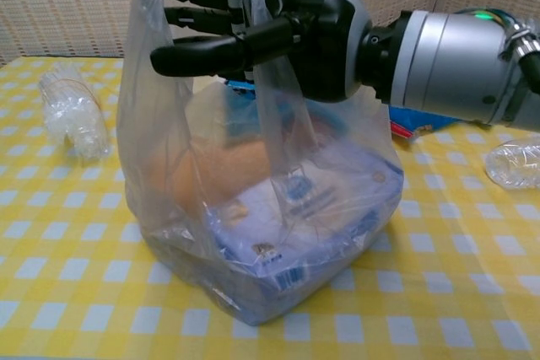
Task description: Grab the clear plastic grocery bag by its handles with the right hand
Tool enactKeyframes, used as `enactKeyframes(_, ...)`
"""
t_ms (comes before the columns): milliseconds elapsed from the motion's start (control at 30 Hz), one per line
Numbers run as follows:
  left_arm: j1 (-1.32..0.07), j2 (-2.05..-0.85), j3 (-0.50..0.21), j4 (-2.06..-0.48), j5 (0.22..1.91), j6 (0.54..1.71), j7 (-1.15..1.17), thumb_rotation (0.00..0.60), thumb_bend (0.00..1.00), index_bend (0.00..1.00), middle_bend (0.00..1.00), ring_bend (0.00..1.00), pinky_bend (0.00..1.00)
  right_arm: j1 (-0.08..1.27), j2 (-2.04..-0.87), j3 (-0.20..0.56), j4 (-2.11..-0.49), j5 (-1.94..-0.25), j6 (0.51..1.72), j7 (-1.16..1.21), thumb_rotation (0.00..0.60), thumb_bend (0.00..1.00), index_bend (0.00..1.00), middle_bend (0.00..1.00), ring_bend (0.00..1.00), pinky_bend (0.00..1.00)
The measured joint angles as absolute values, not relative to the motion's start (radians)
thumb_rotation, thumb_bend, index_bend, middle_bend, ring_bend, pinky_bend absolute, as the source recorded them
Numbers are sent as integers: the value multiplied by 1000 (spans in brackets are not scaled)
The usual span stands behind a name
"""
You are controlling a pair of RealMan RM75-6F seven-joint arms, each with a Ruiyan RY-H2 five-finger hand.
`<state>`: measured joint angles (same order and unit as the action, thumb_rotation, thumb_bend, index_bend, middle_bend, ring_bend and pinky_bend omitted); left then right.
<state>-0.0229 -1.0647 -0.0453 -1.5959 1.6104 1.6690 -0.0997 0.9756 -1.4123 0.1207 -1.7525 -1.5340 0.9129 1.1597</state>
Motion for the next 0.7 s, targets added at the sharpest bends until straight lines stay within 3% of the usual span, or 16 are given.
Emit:
enactKeyframes(467,-17,-1058,-45,-1593,1614,1679,-122,600,356,48,134,171,136,1026,-1464,241,-1739,-1417,835,1107,600,250,0,11,69,0)
enactKeyframes(700,-13,-1055,-45,-1592,1613,1685,-131,600,356,48,134,171,137,1028,-1500,266,-1704,-1429,843,1148,600,248,0,11,70,0)
